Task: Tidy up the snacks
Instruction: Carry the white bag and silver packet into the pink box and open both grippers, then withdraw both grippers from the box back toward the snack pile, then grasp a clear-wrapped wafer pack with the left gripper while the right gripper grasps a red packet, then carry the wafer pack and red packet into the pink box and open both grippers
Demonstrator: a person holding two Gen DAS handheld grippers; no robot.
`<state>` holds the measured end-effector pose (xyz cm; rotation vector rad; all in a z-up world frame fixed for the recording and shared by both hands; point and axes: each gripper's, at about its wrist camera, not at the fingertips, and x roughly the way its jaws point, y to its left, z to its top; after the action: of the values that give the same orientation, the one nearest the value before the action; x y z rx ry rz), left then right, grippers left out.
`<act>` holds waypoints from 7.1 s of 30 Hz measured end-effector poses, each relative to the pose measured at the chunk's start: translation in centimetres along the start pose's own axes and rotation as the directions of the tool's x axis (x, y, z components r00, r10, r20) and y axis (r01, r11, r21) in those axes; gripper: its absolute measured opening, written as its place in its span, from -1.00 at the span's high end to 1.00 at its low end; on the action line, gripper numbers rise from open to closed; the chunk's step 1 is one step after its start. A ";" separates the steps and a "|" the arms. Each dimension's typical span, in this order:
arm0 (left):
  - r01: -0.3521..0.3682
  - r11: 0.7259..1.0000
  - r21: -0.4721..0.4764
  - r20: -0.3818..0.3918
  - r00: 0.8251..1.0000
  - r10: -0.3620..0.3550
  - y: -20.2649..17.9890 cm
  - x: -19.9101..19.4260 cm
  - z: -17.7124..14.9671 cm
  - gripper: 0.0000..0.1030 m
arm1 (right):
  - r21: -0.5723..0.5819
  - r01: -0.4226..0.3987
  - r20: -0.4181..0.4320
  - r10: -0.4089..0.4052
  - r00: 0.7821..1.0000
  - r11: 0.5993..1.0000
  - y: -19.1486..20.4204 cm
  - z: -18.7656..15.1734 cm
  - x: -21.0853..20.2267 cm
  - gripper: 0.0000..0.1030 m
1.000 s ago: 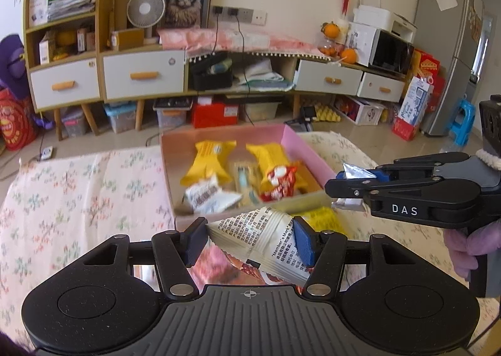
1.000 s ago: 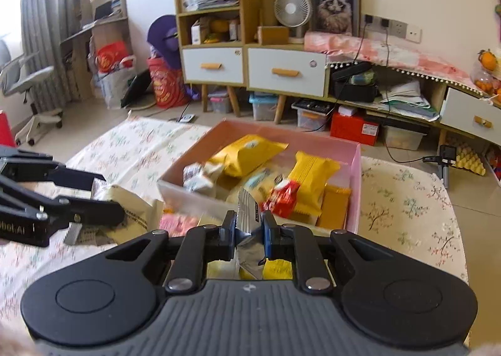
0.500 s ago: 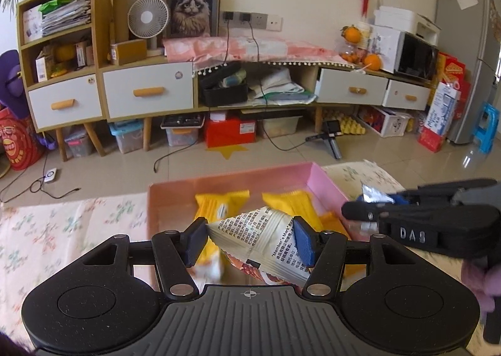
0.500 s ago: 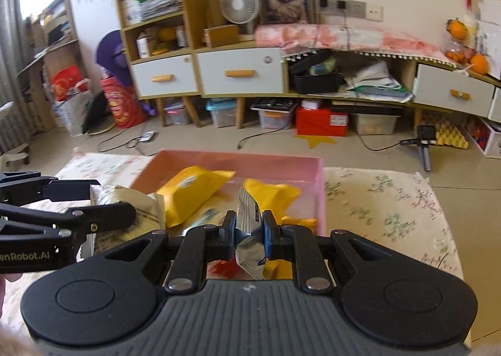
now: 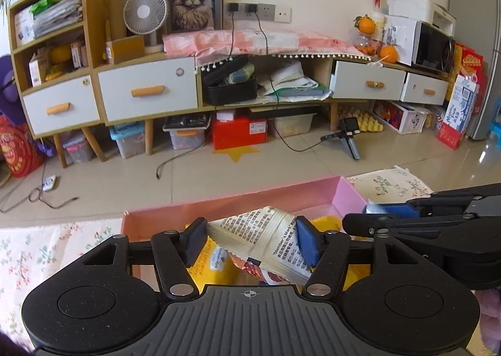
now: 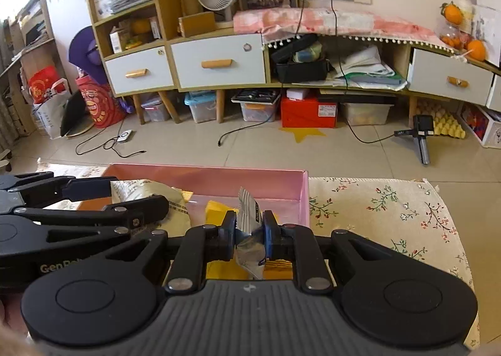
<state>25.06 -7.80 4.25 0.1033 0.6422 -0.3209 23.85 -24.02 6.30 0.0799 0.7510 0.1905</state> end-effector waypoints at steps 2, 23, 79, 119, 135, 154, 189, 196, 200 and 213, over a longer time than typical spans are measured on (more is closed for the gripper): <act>-0.003 1.000 0.002 -0.014 1.000 0.004 0.1 0.1 0.1 -0.28 | 0.010 0.007 0.004 -0.007 1.000 1.000 -0.1 -0.1 -0.2 0.50; 0.032 0.999 -0.040 -0.019 0.999 -0.032 0.2 -6.9 -1.7 -0.75 | 0.026 0.033 0.032 -0.033 0.999 0.999 0.4 -0.6 -5.2 -0.38; 0.026 1.000 -0.011 -0.191 0.981 -0.028 0.8 -11.4 -13.1 0.10 | -0.189 -0.009 -0.124 -0.015 0.992 0.982 6.1 -11.2 -9.0 -0.99; 0.070 0.993 0.094 -0.296 0.954 -0.039 1.9 -12.4 -14.8 0.22 | -0.280 -0.175 -0.256 0.102 0.961 0.944 10.4 -12.3 -7.7 0.35; 0.048 0.992 0.118 -0.265 0.964 -0.016 1.9 -13.4 -13.7 0.23 | -0.303 -0.234 -0.229 0.168 0.959 0.924 11.8 -11.6 -9.8 0.38; 0.005 0.999 0.050 -0.181 0.983 0.004 3.2 -13.8 -10.3 0.24 | -0.264 -0.202 -0.137 0.171 0.976 0.943 11.2 -8.8 -11.1 0.38; -0.021 0.987 -0.160 -0.134 0.991 -0.001 6.6 -4.0 -3.7 0.15 | 0.114 -0.107 -0.015 0.109 0.994 0.988 5.5 -4.0 -4.4 0.36; -0.014 0.987 -0.161 -0.101 0.995 -0.002 6.5 -4.4 -4.0 -0.43 | 0.100 -0.092 0.000 0.092 0.996 0.991 5.6 -3.9 -4.9 -0.16; -0.010 0.987 -0.162 -0.100 0.995 -0.006 6.6 -4.8 -4.0 -0.51 | 0.097 -0.086 -0.007 0.087 0.996 0.991 5.2 -3.8 -4.9 -0.28; 0.006 0.986 -0.167 -0.096 0.995 -0.022 6.6 -8.8 -5.0 -0.66 | 0.067 -0.061 -0.008 0.061 0.998 0.996 4.6 -4.0 -6.6 -0.48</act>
<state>17.73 1.71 5.48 -0.0461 0.7639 -0.2755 15.75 -20.85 8.41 0.1658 0.7653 0.2240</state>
